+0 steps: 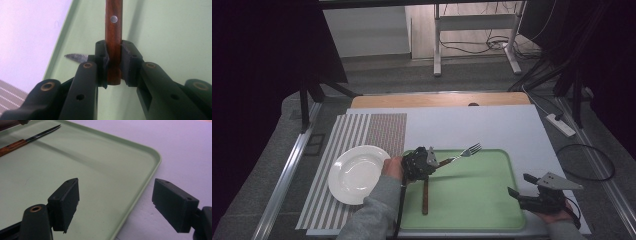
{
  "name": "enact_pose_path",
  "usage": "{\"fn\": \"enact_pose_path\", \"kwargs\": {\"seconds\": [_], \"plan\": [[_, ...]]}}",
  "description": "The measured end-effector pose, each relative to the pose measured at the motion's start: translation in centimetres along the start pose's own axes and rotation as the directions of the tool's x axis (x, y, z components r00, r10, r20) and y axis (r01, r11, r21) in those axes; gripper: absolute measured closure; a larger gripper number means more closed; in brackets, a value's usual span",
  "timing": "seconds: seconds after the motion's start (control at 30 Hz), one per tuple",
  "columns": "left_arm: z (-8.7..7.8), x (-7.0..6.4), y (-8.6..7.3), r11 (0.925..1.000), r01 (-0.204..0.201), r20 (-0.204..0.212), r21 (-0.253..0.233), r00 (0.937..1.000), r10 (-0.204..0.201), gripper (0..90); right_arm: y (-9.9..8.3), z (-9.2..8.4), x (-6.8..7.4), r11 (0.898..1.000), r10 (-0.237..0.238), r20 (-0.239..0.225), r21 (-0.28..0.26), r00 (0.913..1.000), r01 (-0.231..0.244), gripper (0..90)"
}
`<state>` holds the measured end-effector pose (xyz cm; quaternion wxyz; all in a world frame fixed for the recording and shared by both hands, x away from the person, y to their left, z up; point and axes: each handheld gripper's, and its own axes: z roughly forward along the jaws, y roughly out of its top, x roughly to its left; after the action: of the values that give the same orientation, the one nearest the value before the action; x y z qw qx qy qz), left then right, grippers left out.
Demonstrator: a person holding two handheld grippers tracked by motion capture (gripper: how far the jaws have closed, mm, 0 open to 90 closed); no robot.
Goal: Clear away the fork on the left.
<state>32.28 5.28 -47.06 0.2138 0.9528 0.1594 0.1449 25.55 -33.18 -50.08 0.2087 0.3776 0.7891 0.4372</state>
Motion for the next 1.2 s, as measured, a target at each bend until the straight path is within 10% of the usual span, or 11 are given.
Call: {"fn": "enact_pose_path", "kwargs": {"seconds": [1.2], "plan": [[5.0, -0.9, 5.9, 0.9959, -0.042, 0.133, 0.081, 0.9906, 0.031, 75.5, 0.0, 0.0, 0.0, 1.0, -0.002, -0.004, 0.0, 1.0, 0.002, 22.7]]}}
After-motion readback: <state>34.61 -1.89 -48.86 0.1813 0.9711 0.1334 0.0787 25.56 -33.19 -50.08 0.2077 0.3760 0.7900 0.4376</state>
